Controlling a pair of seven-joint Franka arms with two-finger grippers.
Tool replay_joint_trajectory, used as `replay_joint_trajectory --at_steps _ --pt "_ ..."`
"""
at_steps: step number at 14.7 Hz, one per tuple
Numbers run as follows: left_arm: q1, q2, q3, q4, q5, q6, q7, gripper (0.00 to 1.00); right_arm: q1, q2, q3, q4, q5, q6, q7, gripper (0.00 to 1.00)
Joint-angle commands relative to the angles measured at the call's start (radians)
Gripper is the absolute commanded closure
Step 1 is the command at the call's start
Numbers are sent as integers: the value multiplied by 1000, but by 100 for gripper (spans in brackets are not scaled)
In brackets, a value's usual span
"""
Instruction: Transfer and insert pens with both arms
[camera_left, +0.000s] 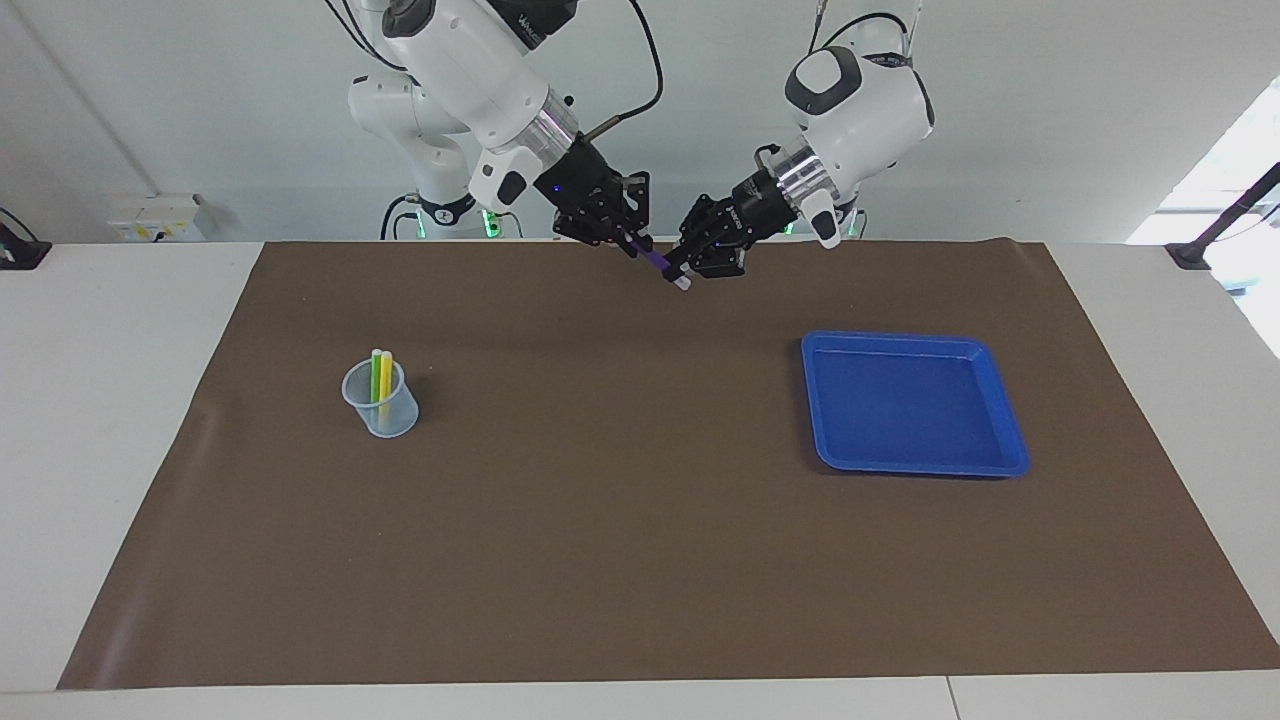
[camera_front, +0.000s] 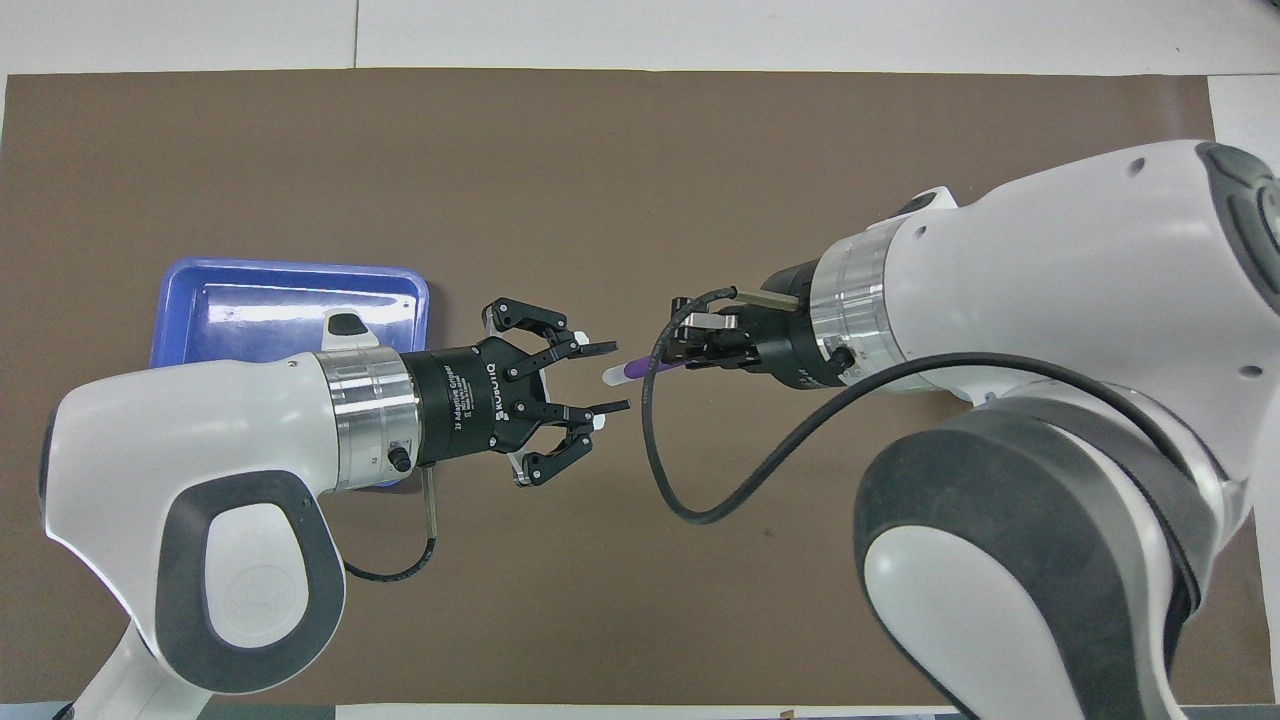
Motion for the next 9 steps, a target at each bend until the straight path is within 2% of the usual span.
replay_joint_trajectory --at_steps 1,4,7,9 --pt "-3 -34 14 -34 -8 10 -11 0 -15 -22 -41 -37 -56 3 -63 100" --pt "23 -32 16 -34 10 4 15 0 -15 -52 -105 -111 -139 10 -192 100" --pt "76 -31 14 -34 145 -46 64 0 -17 -82 -177 -177 -251 11 -327 100" --pt "128 -31 16 -26 246 -132 170 0 -17 -86 -216 -194 -323 13 -391 100"
